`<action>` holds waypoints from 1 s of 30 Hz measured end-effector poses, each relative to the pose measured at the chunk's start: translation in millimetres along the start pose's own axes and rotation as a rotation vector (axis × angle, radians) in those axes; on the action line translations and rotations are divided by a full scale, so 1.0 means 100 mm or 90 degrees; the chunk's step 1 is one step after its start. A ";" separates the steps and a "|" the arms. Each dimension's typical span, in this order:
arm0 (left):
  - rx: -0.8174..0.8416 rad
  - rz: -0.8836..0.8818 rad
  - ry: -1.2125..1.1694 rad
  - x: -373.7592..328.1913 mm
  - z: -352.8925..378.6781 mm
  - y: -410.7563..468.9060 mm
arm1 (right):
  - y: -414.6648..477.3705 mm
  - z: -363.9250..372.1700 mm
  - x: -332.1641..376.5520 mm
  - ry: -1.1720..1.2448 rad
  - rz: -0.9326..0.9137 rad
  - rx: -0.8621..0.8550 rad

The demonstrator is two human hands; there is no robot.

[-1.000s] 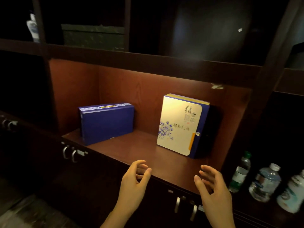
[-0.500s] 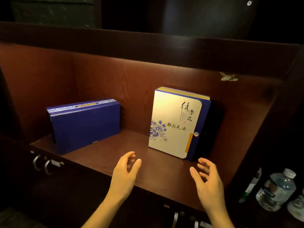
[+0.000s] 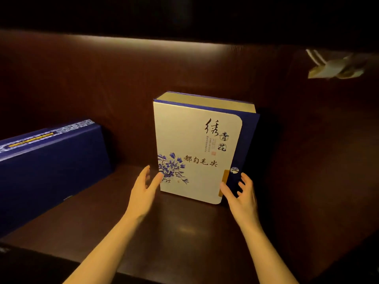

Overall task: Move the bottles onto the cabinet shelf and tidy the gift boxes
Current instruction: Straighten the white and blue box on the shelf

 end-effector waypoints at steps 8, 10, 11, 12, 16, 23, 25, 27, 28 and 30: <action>0.064 0.012 0.012 0.09 0.32 0.54 | 0.31 0.21 -0.05 -0.024 0.023 -0.030; 0.081 0.029 -0.002 0.09 0.40 0.60 | 0.35 0.22 -0.08 -0.006 0.025 -0.041; 0.081 0.032 -0.011 0.10 0.42 0.63 | 0.36 0.22 -0.08 -0.003 0.021 -0.050; 0.075 0.031 -0.016 0.11 0.43 0.66 | 0.38 0.21 -0.08 -0.004 0.018 -0.059; 0.024 0.026 -0.002 0.13 0.38 0.73 | 0.40 0.20 -0.10 -0.015 0.016 -0.079; -0.006 0.030 0.001 0.09 0.31 0.69 | 0.37 0.15 -0.09 -0.027 0.001 -0.090; -0.012 0.035 0.025 0.09 0.26 0.65 | 0.35 0.12 -0.10 -0.030 -0.001 -0.087; -0.020 0.042 0.044 0.08 0.21 0.61 | 0.31 0.11 -0.11 -0.033 0.002 -0.085; -0.024 0.046 0.047 0.08 0.19 0.58 | 0.29 0.10 -0.11 -0.036 0.003 -0.084; -0.029 0.052 0.050 0.08 0.15 0.52 | 0.23 0.09 -0.11 -0.034 0.000 -0.081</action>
Point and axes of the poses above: each hand's wrist, its own y-axis towards the middle knuckle, its own z-axis out of the palm, x = y × z, the point moved 9 cm from there along y, towards the middle knuckle
